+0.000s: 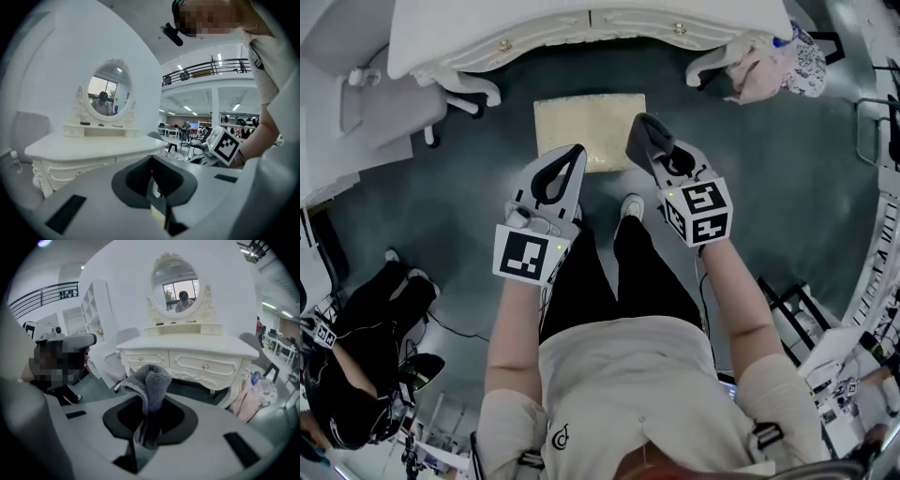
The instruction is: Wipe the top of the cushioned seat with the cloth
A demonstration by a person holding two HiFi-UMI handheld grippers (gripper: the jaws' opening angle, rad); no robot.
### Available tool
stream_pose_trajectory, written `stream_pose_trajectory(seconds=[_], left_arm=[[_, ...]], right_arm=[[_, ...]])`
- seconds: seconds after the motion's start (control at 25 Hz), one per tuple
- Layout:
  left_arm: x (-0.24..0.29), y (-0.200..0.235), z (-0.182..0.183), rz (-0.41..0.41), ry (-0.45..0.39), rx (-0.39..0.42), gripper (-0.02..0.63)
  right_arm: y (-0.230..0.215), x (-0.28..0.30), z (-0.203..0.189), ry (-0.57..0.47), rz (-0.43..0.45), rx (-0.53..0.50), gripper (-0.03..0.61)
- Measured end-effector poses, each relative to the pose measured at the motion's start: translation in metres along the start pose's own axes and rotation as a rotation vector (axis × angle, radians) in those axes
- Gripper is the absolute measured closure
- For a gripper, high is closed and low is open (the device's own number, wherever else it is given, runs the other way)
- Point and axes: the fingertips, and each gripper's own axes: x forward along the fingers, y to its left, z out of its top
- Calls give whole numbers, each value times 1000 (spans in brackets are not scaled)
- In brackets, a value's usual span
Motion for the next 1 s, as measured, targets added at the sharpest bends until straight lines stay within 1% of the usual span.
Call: stream_pose_trajectory(seconds=[0.08,0.16,0.24,0.32,0.48,0.64,0.88,1.0], left_arm=[[-7,-1,29,-7,-31,2,601],[-14,-3,57,-42,-63,-10,601],[-20,-5,90,-64,-102,3,601],[-30,-7,118,-54,-120,32,601],[-49,-11,163,-28,-159,95,601],[-62,-6,194,11,-194,138,601],[-86,-5,234,47,-273,178,601],[-96,1,253,69,-296,192,601]], right_arm=[[7,-21,31,-60,-5,-26,503],[13,-41,64,-128,-8,-52,503],[17,-61,94,-194,-6,-73,503],[23,-83,117,-245,-9,-94,505],[32,-123,167,-361,-16,-141,506],[40,-154,216,-478,-24,-202,506],[59,-190,254,-575,-26,-265,508],[69,-199,272,-622,-34,-320,511]])
